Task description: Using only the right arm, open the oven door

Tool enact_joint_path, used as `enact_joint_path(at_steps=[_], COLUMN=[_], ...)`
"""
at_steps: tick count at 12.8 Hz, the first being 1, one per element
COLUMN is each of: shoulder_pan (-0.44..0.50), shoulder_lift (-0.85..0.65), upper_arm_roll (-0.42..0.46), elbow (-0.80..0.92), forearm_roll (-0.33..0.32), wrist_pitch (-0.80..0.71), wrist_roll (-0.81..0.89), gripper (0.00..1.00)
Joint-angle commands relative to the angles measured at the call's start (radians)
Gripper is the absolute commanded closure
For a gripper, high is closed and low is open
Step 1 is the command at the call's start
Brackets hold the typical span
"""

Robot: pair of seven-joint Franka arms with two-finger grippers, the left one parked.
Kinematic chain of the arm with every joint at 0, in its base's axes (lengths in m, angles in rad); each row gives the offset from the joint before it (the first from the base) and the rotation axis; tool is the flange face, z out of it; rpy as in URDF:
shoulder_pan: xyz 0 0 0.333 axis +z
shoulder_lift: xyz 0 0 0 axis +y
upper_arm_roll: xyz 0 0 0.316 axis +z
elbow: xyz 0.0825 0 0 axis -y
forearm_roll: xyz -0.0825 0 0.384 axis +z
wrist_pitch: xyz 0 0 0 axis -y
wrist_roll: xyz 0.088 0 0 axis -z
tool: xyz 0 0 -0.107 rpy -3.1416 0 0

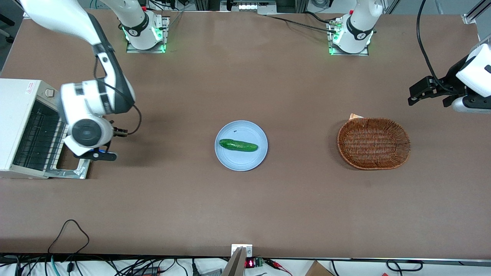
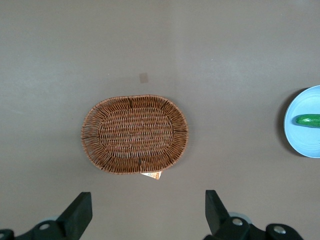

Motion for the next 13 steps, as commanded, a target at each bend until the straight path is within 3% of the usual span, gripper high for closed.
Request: enact_joint_path(at_steps=[1, 4, 6, 9, 10, 13], shoulder_pan=[-0.026, -0.066, -0.101, -0.106, -0.094, 0.082], shoulder_lift=[0.016, -0.004, -0.072, -0.174, -0.218, -0.4], upper_arm_roll=[-0.006, -0.008, -0.008, -0.015, -0.053, -0.202], elbow=[0.158, 0.287, 0.294, 0.242, 0.192, -0.069], forearm_roll=[0.155, 0.29, 0.394, 0.415, 0.416, 0.401], wrist_pitch=[-0.164, -0.3, -0.304, -0.256, -0.218, 0.034], wrist_roll=[-0.063, -0.066, -0.074, -0.161, -0.209, -0.258], gripper=[0.02, 0.02, 0.02, 0.02, 0.02, 0.01])
